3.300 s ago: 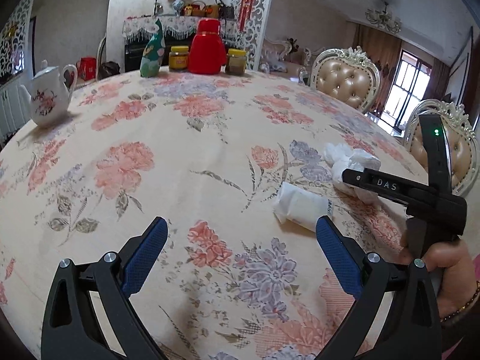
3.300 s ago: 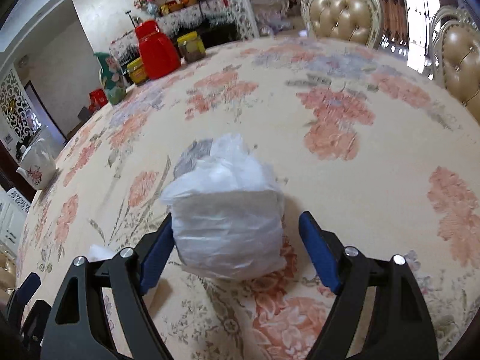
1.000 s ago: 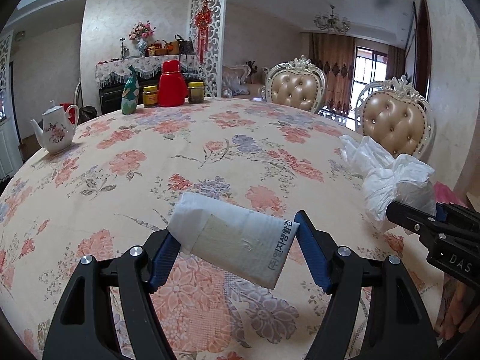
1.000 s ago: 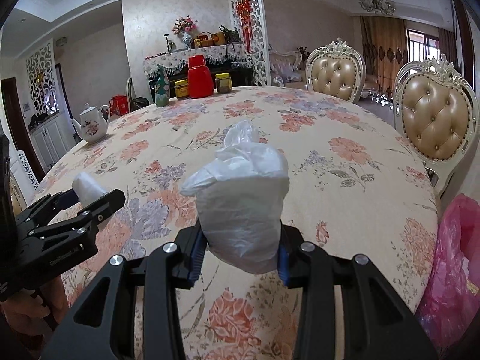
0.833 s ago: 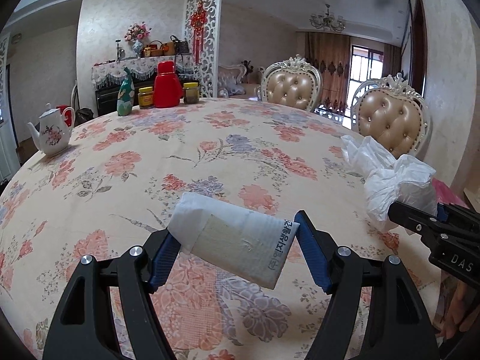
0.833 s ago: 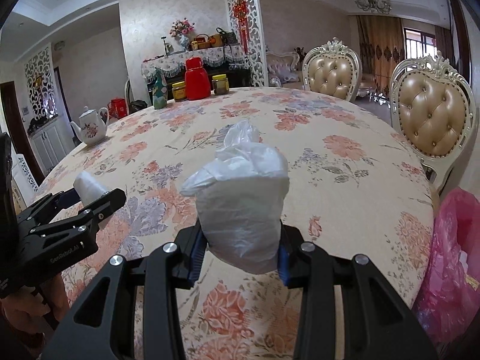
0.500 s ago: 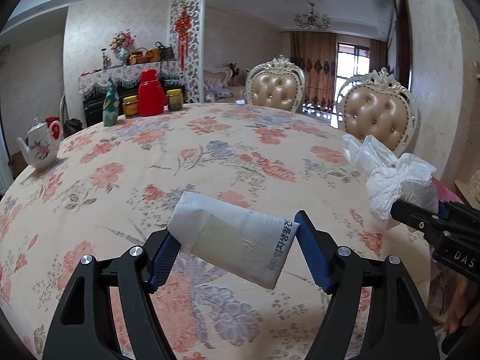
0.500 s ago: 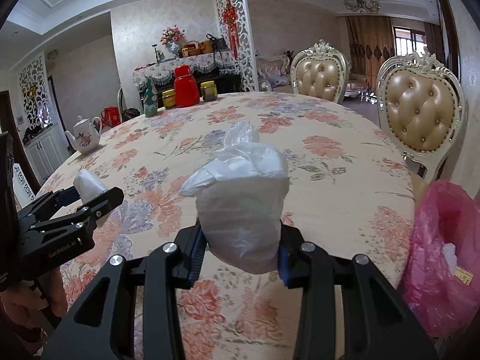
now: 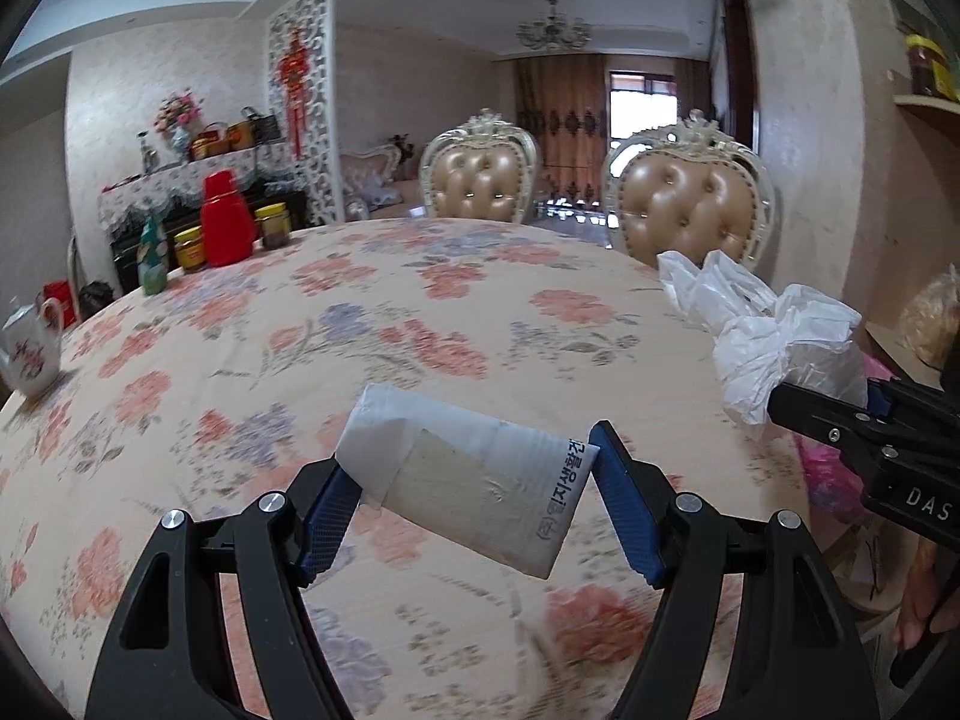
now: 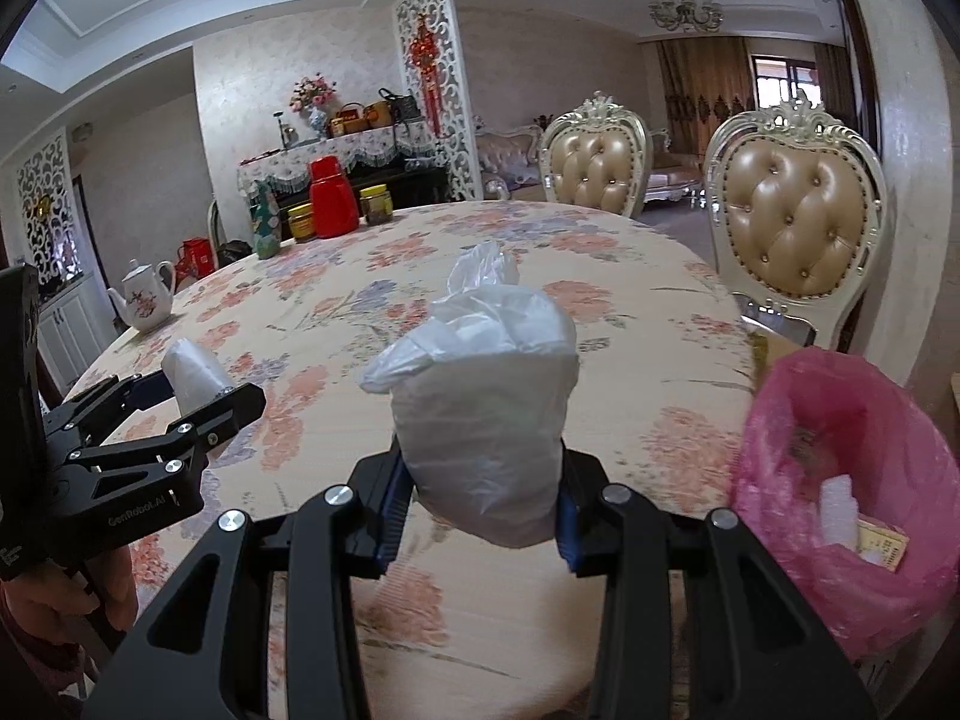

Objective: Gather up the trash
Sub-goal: 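Carry the plastic bag and paper packet over to the pink bin, then open both tools to drop the bag and packet into the bin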

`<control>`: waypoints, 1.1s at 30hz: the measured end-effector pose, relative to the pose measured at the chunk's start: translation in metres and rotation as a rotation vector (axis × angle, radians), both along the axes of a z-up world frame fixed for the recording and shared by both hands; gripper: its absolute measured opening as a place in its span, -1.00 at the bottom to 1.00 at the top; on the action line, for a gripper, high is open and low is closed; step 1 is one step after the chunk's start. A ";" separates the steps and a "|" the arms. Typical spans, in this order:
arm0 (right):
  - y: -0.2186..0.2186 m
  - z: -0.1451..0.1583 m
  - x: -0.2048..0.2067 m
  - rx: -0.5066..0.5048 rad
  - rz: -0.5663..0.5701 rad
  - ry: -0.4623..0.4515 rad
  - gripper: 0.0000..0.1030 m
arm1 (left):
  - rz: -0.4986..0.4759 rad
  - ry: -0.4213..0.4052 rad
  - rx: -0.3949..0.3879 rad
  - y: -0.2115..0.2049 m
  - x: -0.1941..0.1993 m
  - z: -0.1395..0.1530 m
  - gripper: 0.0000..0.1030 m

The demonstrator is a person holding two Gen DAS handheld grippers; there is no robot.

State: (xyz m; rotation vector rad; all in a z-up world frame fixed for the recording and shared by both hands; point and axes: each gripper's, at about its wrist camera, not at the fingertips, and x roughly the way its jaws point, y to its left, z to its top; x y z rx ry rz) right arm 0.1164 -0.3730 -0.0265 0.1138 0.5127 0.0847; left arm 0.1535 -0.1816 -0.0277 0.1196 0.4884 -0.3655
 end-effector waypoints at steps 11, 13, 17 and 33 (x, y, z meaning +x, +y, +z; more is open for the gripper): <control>-0.059 0.005 -0.032 -0.035 -0.138 -0.032 -0.25 | -0.145 -0.002 0.002 -0.060 -0.002 0.005 0.34; -0.074 0.005 -0.038 -0.030 -0.172 -0.035 -0.25 | -0.174 -0.003 0.005 -0.071 -0.004 0.005 0.34; -0.107 0.003 -0.052 -0.022 -0.255 -0.028 -0.25 | -0.259 -0.006 0.011 -0.101 -0.009 0.007 0.34; -0.223 -0.006 -0.069 0.004 -0.377 0.007 -0.19 | -0.474 0.020 -0.012 -0.222 -0.011 0.011 0.34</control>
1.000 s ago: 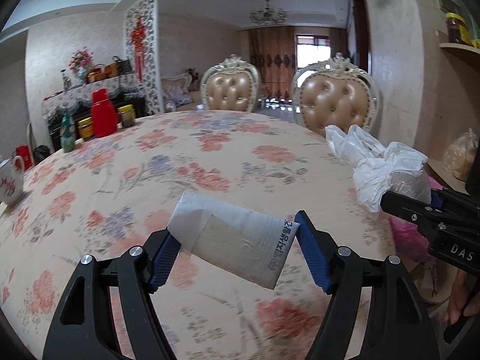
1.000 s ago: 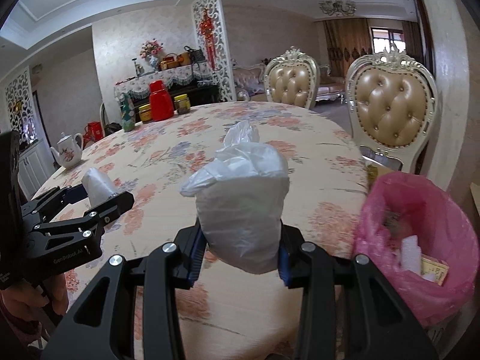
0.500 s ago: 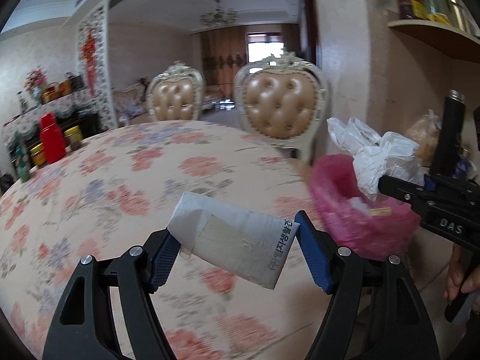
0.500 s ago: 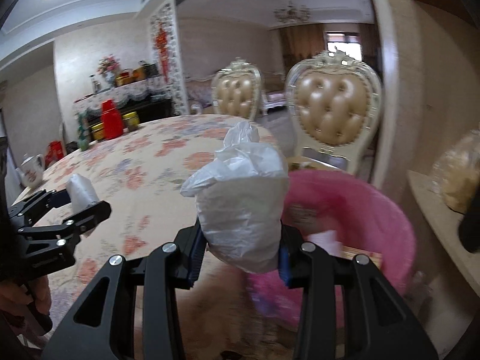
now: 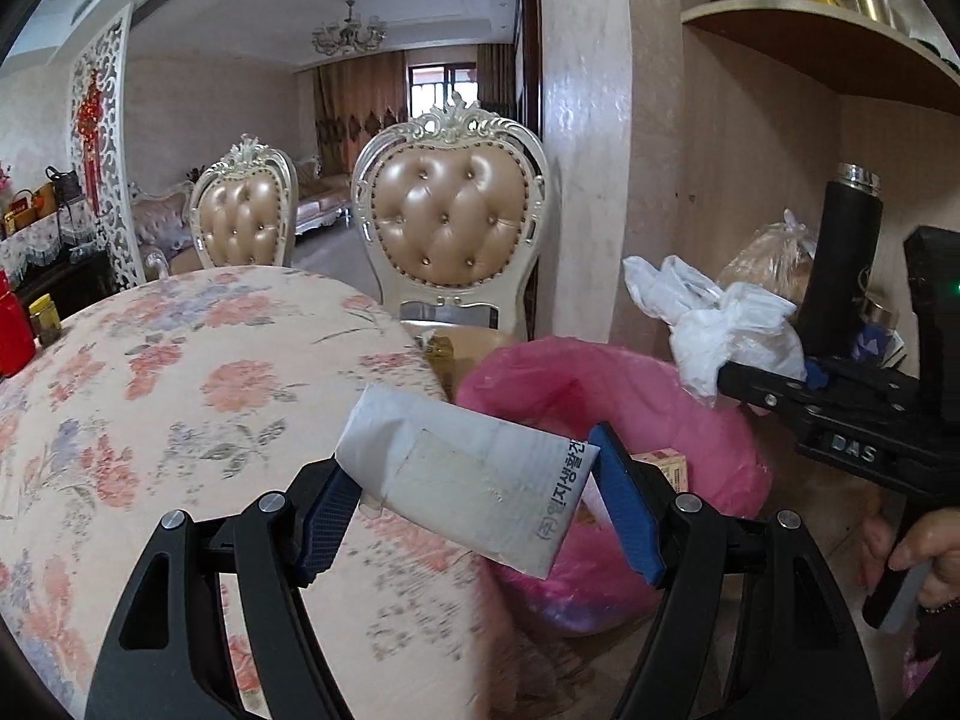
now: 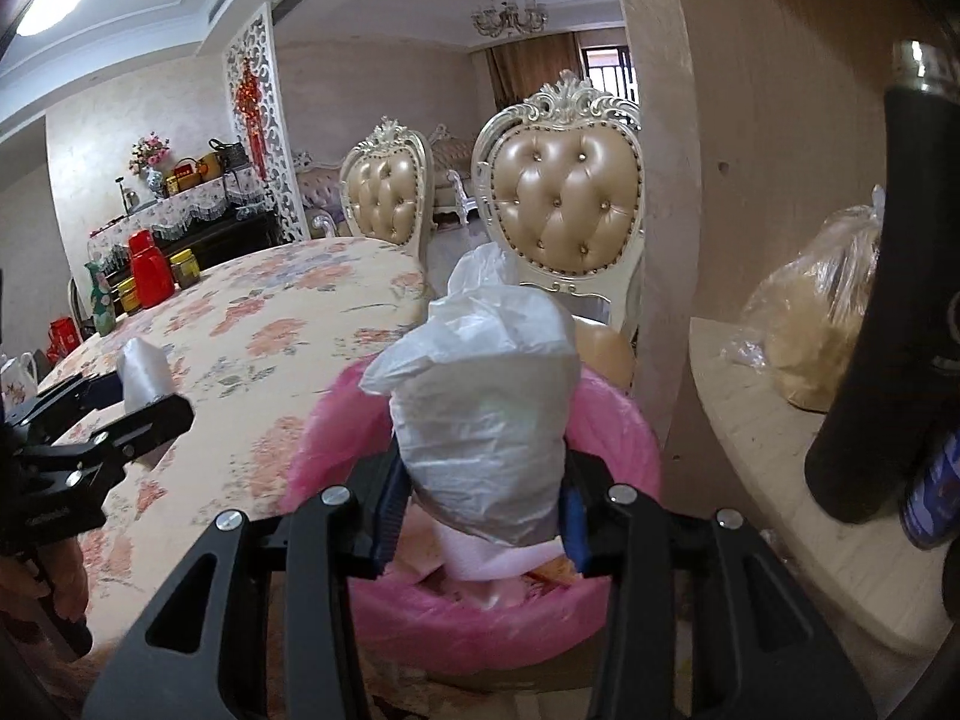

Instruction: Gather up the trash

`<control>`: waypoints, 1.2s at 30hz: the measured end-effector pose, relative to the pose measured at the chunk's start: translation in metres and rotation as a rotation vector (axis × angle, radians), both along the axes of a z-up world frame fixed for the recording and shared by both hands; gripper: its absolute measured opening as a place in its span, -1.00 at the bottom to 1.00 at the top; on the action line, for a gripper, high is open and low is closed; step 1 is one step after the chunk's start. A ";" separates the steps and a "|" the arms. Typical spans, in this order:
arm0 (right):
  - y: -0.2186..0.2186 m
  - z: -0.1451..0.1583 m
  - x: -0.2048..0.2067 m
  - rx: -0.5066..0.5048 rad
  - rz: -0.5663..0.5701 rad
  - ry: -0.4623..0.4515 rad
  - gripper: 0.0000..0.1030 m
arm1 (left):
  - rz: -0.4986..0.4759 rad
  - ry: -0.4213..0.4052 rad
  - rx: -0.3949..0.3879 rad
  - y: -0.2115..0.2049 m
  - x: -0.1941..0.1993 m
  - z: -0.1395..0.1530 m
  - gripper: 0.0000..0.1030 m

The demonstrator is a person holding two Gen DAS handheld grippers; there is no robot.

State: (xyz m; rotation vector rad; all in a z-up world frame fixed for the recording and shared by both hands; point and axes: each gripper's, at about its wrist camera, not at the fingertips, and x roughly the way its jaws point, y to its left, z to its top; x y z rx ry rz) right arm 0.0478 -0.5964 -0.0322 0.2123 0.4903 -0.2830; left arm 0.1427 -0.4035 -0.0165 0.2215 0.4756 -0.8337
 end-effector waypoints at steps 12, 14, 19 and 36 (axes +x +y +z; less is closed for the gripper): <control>-0.044 0.003 0.035 -0.003 -0.035 -0.045 0.34 | 0.022 0.026 0.029 -0.031 0.019 -0.007 0.34; -0.044 0.008 0.019 -0.022 -0.061 -0.067 0.34 | 0.005 0.024 0.039 -0.040 0.018 -0.009 0.35; -0.040 0.016 -0.016 -0.043 -0.106 -0.094 0.38 | -0.040 0.058 0.048 -0.066 0.021 -0.014 0.35; -0.008 0.032 -0.061 -0.035 -0.145 -0.112 0.46 | 0.027 0.005 0.029 -0.057 0.026 -0.009 0.88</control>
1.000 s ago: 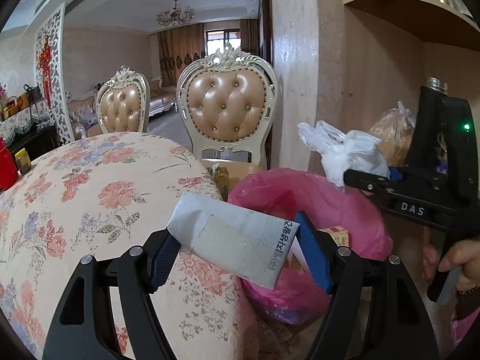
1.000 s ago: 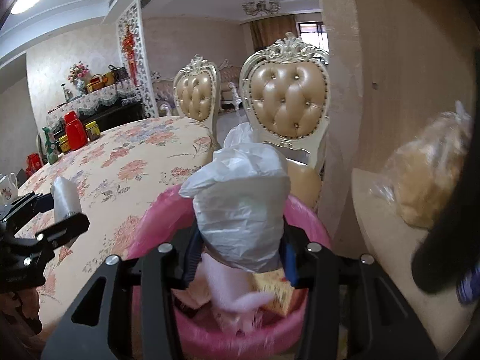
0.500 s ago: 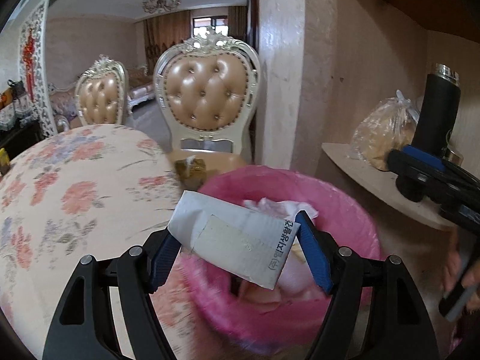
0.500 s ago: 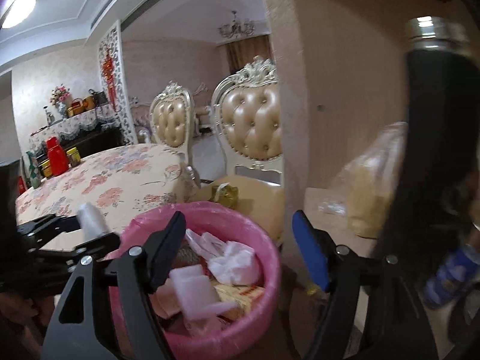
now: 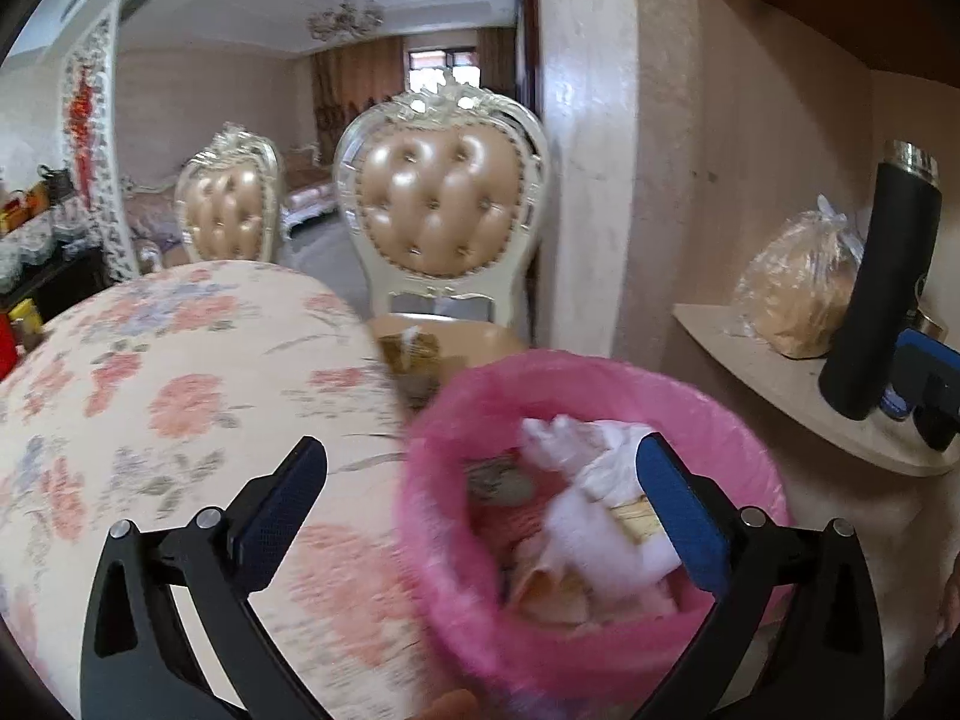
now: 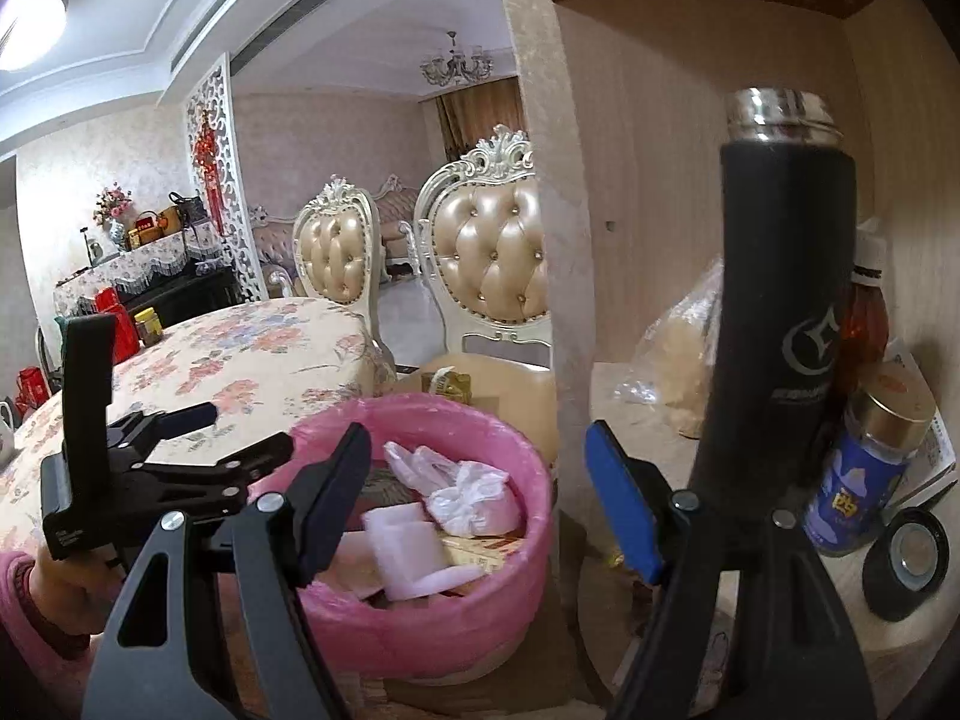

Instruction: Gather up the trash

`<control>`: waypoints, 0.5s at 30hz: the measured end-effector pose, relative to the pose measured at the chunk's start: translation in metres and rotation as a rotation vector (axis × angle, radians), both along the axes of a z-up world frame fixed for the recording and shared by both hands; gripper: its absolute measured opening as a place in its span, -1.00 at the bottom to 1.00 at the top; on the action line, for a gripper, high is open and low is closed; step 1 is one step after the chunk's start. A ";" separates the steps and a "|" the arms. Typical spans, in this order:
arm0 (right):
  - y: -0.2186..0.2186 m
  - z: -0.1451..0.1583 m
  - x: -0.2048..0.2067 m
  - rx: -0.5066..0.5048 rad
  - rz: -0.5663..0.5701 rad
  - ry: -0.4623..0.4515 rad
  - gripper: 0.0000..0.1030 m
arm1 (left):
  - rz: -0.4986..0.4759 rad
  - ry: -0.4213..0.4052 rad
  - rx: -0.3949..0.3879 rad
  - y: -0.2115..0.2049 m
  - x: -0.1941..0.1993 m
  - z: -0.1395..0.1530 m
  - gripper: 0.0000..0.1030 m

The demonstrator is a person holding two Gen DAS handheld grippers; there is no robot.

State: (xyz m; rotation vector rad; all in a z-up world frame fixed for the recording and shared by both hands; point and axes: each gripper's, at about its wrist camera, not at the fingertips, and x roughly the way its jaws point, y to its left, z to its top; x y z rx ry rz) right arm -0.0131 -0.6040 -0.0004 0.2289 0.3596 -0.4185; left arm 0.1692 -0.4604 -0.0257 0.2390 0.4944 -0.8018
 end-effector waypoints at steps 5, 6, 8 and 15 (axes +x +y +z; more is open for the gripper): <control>0.025 0.011 0.004 -0.034 0.003 0.024 0.73 | 0.042 -0.061 -0.038 0.048 -0.005 0.018 0.88; 0.033 0.014 0.004 -0.044 -0.002 0.038 0.76 | 0.047 -0.064 -0.049 0.056 -0.006 0.021 0.88; 0.042 0.017 0.006 -0.050 -0.006 0.053 0.86 | 0.057 -0.063 -0.073 0.074 -0.007 0.029 0.88; 0.092 0.020 0.001 -0.075 -0.041 0.114 0.91 | 0.069 -0.080 -0.089 0.130 -0.019 0.037 0.88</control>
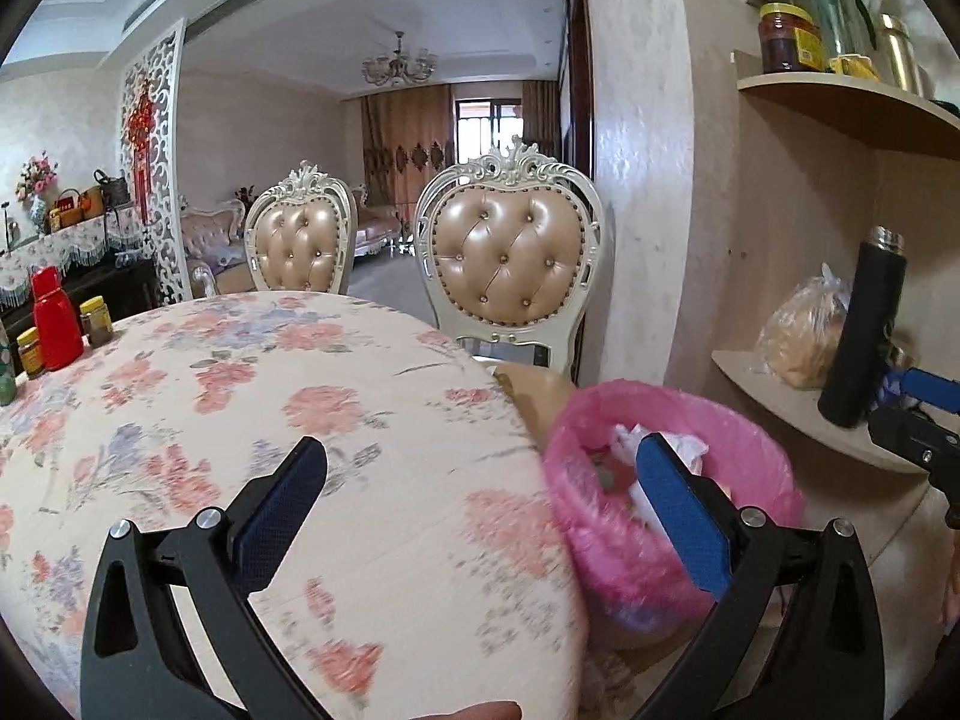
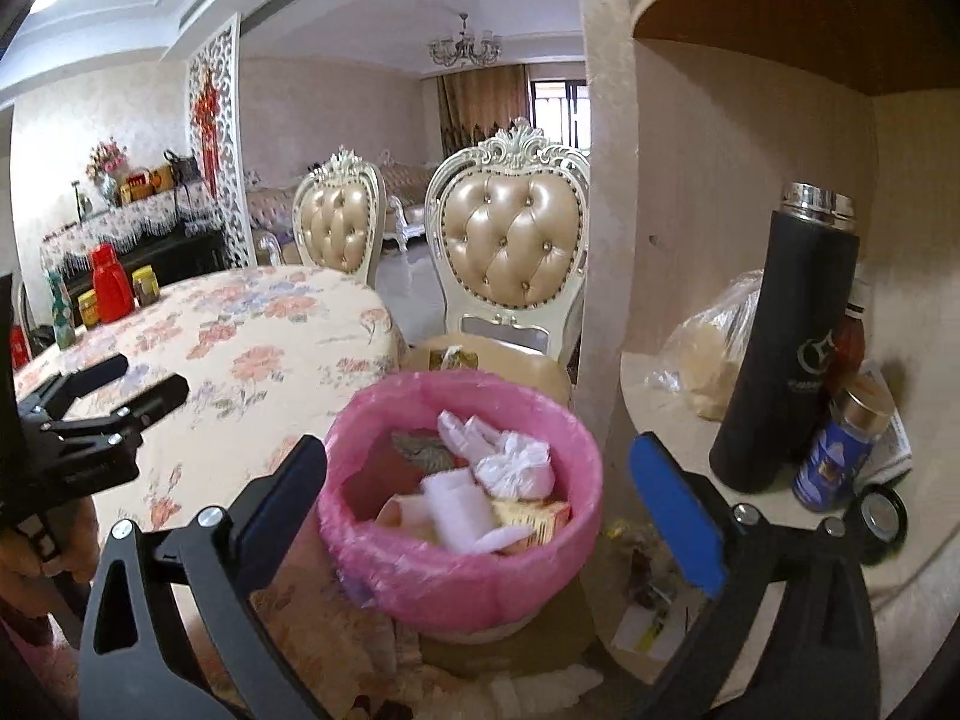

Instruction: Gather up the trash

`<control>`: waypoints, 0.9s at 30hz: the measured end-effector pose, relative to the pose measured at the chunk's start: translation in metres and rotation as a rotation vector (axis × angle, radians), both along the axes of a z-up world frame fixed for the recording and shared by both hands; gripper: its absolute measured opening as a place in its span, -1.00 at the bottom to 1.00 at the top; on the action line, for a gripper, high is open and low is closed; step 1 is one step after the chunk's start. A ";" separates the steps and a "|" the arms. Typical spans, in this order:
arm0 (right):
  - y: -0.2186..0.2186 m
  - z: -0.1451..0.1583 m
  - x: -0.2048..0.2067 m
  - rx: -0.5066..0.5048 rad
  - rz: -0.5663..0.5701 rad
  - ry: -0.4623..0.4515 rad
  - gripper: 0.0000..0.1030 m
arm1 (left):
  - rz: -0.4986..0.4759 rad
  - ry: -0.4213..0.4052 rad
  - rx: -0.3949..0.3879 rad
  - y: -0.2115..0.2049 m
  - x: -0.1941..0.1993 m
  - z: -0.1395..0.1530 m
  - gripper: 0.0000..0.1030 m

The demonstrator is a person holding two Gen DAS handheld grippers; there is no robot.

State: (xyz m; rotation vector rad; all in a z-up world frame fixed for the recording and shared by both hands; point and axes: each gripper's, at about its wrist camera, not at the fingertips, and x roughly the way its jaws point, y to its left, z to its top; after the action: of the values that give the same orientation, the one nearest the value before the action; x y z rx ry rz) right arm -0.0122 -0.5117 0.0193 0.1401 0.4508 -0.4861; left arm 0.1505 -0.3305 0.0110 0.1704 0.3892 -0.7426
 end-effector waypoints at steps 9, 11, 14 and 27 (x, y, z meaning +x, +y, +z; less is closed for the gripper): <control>0.040 -0.008 -0.025 0.041 -0.117 0.041 0.91 | -0.106 -0.047 0.022 0.036 -0.034 -0.012 0.88; 0.045 -0.007 -0.027 0.012 -0.150 0.048 0.91 | -0.138 -0.046 0.032 0.038 -0.040 -0.017 0.88; 0.058 -0.010 -0.037 -0.020 -0.172 0.083 0.91 | -0.207 0.004 0.022 0.042 -0.042 -0.025 0.88; 0.080 -0.024 -0.084 0.005 -0.269 0.062 0.91 | -0.376 0.055 0.022 0.042 -0.065 -0.047 0.88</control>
State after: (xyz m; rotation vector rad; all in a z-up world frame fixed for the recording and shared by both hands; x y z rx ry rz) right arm -0.0966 -0.4313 -0.0045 0.1919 0.4962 -0.7545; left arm 0.0853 -0.2889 -0.0363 0.2481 0.4229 -1.1148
